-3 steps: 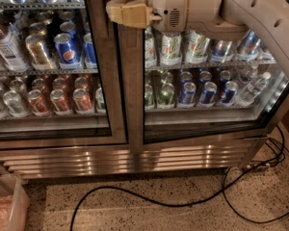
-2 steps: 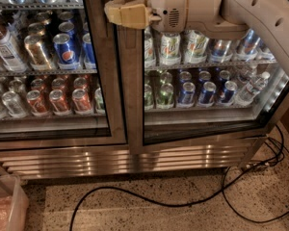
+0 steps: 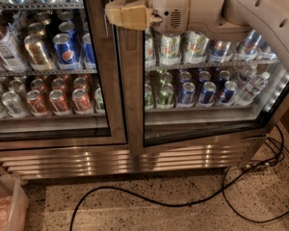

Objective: Open right fridge door

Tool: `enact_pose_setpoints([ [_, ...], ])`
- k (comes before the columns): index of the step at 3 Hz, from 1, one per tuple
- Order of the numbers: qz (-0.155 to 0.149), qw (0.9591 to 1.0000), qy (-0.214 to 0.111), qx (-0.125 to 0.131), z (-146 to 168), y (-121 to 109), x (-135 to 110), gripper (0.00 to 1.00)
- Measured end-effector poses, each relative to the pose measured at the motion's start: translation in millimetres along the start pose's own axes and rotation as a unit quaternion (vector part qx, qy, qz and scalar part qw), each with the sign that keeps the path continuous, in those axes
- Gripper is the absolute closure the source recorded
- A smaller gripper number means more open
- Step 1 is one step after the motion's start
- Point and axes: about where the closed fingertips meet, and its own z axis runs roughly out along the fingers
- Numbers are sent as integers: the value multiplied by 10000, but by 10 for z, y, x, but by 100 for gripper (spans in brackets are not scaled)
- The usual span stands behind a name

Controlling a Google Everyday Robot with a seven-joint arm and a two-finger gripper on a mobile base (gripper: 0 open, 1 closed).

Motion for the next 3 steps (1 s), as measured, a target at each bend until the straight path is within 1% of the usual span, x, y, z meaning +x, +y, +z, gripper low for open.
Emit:
enact_pose_setpoints([
  [1, 0, 10000, 0, 1, -13, 4, 0, 100],
  [2, 22, 10000, 36, 72, -11, 88, -12, 100],
  [3, 23, 10000, 35, 73, -48, 98, -12, 100],
])
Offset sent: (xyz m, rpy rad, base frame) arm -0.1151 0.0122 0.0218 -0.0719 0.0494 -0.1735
